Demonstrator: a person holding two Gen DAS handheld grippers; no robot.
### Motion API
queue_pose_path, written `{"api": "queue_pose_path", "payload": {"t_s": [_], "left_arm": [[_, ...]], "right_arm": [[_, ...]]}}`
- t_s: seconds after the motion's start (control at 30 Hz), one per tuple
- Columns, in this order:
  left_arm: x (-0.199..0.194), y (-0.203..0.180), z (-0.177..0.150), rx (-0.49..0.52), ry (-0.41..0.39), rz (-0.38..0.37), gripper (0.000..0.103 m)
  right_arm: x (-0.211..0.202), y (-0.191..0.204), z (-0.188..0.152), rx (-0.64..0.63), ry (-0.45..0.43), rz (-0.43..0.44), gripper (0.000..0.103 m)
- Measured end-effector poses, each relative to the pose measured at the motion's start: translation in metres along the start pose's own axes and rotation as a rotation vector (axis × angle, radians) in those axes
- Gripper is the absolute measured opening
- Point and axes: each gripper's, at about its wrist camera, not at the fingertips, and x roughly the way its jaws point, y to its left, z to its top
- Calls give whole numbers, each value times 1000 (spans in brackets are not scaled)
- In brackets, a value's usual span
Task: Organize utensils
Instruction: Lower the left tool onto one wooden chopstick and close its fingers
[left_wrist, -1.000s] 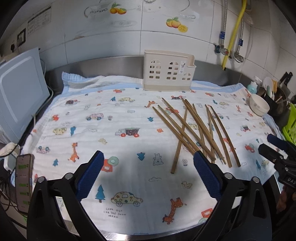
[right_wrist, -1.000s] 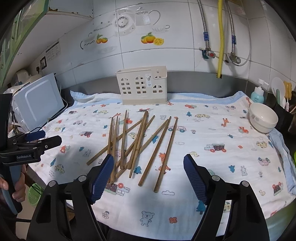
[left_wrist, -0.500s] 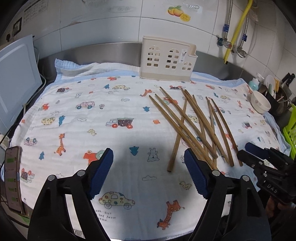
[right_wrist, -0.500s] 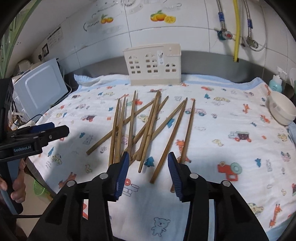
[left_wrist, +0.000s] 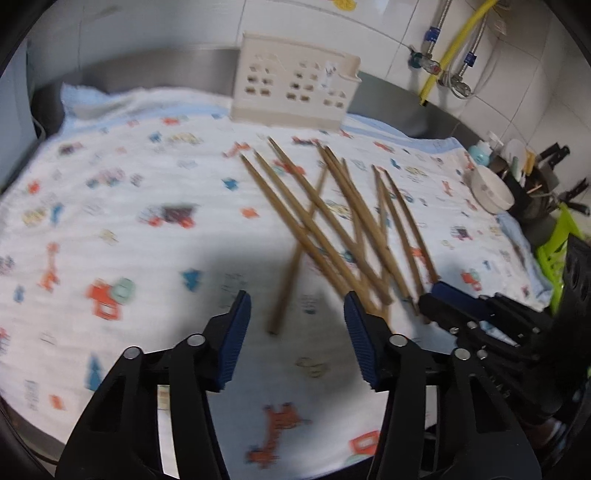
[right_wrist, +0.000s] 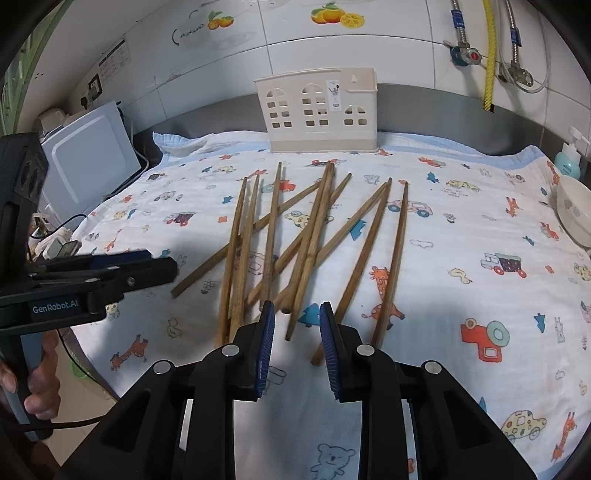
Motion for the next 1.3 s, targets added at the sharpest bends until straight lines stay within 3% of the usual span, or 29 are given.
{"api": "queue_pose_path", "payload": {"t_s": [0.27,0.73,1.1,1.3], "left_arm": [[23,-15,1,-53,56,-18,42],[35,-15,4,-63,87,28,41],[32,-21,2,-32,65,80,38],[38,-37,2,30,65,147,36]], "right_arm": [[0,-10,-1,12,-4,-1,25],[-6,-17,-2,27,-27,1,25],[-8,-17,-2,26,-39,7,25],[-8,-14,-4,22,-34,3,25]]}}
